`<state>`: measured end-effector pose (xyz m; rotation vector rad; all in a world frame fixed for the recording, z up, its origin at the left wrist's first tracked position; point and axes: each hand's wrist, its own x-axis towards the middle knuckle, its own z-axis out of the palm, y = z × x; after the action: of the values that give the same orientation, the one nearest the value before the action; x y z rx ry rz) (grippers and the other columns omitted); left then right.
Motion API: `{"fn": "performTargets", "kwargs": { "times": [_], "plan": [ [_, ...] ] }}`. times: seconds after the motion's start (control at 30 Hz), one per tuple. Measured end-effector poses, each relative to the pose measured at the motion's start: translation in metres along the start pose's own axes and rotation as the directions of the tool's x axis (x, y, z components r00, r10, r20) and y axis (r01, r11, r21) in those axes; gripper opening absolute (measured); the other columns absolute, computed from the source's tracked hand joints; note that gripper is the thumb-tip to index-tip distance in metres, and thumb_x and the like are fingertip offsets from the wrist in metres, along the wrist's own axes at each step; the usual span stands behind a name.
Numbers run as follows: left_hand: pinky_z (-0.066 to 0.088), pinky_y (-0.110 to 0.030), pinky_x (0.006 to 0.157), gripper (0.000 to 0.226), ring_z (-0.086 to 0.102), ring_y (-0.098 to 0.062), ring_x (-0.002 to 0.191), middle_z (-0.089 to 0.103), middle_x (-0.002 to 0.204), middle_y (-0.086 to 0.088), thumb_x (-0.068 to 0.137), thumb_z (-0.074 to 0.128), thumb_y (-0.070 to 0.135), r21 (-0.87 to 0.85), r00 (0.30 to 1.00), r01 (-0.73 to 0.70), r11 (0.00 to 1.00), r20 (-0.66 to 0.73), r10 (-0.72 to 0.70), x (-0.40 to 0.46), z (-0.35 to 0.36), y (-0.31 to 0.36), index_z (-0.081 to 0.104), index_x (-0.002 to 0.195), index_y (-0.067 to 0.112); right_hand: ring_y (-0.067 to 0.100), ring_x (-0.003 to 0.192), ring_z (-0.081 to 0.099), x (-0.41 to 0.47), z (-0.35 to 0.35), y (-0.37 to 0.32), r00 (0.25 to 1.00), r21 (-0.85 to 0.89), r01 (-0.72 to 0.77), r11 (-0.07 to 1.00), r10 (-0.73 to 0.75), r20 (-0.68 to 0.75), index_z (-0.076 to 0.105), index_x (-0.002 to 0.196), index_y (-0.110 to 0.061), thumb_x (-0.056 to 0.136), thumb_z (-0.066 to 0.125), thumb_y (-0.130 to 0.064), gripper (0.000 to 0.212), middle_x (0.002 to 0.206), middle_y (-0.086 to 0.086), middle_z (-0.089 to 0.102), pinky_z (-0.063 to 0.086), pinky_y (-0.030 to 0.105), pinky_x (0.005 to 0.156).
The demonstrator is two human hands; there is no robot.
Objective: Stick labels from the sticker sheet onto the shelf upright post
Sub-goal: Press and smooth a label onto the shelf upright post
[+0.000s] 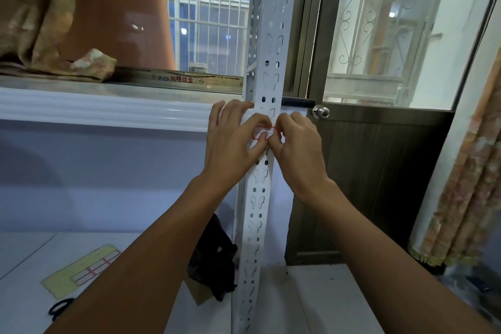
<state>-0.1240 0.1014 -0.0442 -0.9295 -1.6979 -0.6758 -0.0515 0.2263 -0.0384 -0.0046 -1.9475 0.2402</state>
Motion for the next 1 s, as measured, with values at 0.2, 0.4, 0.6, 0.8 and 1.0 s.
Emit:
{"fn": "performTargets", "kwargs": {
  "times": [0.2,0.4,0.6,0.8,1.0],
  "plan": [
    [0.026,-0.049,0.118,0.018,0.050,-0.025,0.131,0.059,0.130,-0.004,0.096,0.061,0.037,0.020,0.999,-0.027,0.999,0.042,0.026,-0.001,-0.002,-0.005,0.069,0.110,0.031,0.018,0.077,0.048,-0.010,0.003,0.009,0.997,0.039,-0.003,0.999,0.000,0.082,0.056,0.086,-0.013,0.092,0.062,-0.018,0.010,0.083,-0.001,0.055,0.048,0.040,0.074],
    [0.028,-0.051,0.116,0.023,0.051,-0.028,0.130,0.060,0.131,-0.005,0.094,0.058,0.041,0.013,0.999,-0.019,1.000,0.042,0.018,-0.001,0.000,-0.007,0.070,0.110,0.030,0.005,0.090,0.059,-0.020,-0.003,0.019,0.992,0.266,-0.124,0.956,0.113,0.058,0.059,0.111,-0.022,0.096,0.065,-0.027,0.017,0.099,-0.010,0.060,0.052,0.018,0.080],
    [0.028,-0.053,0.115,0.026,0.051,-0.028,0.130,0.060,0.131,-0.005,0.094,0.056,0.043,-0.006,1.000,-0.010,1.000,0.028,0.010,-0.002,0.001,-0.006,0.070,0.110,0.029,0.005,0.092,0.062,-0.021,-0.003,0.017,0.999,0.263,-0.025,0.965,0.018,0.027,0.066,0.113,-0.016,0.099,0.063,-0.018,0.014,0.104,-0.005,0.068,0.055,0.023,0.084],
    [0.023,-0.049,0.119,0.019,0.050,-0.025,0.129,0.060,0.128,-0.003,0.093,0.061,0.039,-0.039,1.000,0.015,0.999,-0.011,-0.015,-0.002,0.004,-0.003,0.070,0.106,0.029,0.010,0.091,0.062,-0.023,0.003,0.009,0.997,0.320,-0.048,0.946,0.067,-0.049,0.069,0.105,-0.012,0.098,0.064,-0.014,0.009,0.098,-0.002,0.067,0.055,0.032,0.081],
    [0.021,-0.046,0.121,0.012,0.052,-0.021,0.126,0.062,0.120,-0.001,0.092,0.066,0.038,-0.043,0.993,0.097,0.994,-0.058,-0.099,0.001,0.009,0.007,0.069,0.098,0.028,0.014,0.091,0.061,-0.025,0.013,-0.004,0.979,0.324,-0.086,0.942,0.139,-0.146,0.068,0.102,-0.006,0.099,0.059,-0.006,0.010,0.097,0.004,0.066,0.049,0.017,0.081]
  ]
}}
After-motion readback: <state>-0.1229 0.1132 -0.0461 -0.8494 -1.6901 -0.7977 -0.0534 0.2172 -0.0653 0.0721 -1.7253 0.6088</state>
